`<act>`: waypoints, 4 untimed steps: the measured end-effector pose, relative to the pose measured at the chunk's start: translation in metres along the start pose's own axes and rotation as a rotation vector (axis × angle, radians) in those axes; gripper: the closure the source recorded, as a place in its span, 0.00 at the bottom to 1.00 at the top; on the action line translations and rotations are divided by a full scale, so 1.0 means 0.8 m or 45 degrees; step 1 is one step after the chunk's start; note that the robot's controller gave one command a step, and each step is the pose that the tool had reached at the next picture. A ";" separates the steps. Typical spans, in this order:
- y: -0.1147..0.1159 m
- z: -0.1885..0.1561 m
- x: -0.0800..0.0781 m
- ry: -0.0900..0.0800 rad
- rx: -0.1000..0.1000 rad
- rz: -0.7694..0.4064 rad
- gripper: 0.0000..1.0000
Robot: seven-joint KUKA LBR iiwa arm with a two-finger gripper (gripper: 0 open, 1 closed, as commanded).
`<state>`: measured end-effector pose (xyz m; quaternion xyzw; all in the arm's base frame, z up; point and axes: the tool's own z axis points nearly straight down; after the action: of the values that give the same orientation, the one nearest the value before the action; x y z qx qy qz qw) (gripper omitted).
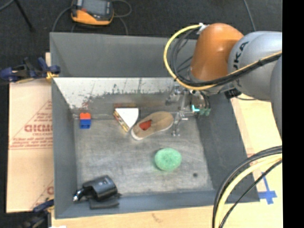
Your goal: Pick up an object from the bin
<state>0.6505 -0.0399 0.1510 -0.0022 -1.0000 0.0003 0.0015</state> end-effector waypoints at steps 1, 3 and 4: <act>0.000 -0.006 -0.002 -0.011 0.001 -0.001 0.00; 0.029 0.048 0.003 -0.007 -0.002 0.248 0.00; 0.037 -0.003 0.001 -0.016 -0.003 0.317 0.00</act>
Offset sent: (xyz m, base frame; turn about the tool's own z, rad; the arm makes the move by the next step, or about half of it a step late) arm -0.0083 0.0278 -0.0810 0.2109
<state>0.6501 -0.0106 0.1538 -0.1264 -0.9920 -0.0006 -0.0049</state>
